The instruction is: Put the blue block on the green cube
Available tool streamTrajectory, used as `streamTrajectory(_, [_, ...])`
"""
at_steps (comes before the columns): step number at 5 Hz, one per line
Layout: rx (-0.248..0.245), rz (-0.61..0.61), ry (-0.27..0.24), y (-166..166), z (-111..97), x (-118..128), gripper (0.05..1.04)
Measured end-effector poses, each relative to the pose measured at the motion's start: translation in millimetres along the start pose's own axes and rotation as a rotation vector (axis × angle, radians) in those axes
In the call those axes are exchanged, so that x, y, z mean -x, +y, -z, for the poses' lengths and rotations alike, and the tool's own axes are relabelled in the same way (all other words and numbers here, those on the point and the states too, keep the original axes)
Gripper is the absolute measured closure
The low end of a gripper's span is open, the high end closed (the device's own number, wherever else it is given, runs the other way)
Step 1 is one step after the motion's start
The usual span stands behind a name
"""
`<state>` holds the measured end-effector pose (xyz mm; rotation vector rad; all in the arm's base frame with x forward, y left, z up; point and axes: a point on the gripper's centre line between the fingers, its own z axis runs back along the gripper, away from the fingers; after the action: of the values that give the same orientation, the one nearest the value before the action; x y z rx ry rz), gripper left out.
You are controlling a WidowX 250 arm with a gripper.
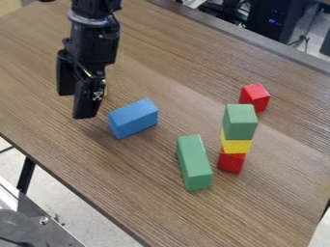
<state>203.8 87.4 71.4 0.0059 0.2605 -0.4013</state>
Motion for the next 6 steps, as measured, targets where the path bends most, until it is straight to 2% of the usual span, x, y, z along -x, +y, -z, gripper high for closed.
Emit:
streamTrajectory(1, [-0.046, 0.027, 0.02, -23.6, 6.1, -35.4, 0.085])
streamTrajectory(2, [-0.16, 0.01, 0.097, -36.0, 13.3, -66.0, 0.085])
streamTrajectory(3, [-0.185, 0.005, 0.113, -25.1, 18.2, -60.1, 0.085])
streamTrajectory(5, [-0.154, -0.122, 0.128, -3.0, 15.6, -56.9, 0.121])
streamTrajectory(6, [-0.108, -0.133, 0.087, -5.1, 17.7, -61.1, 0.387])
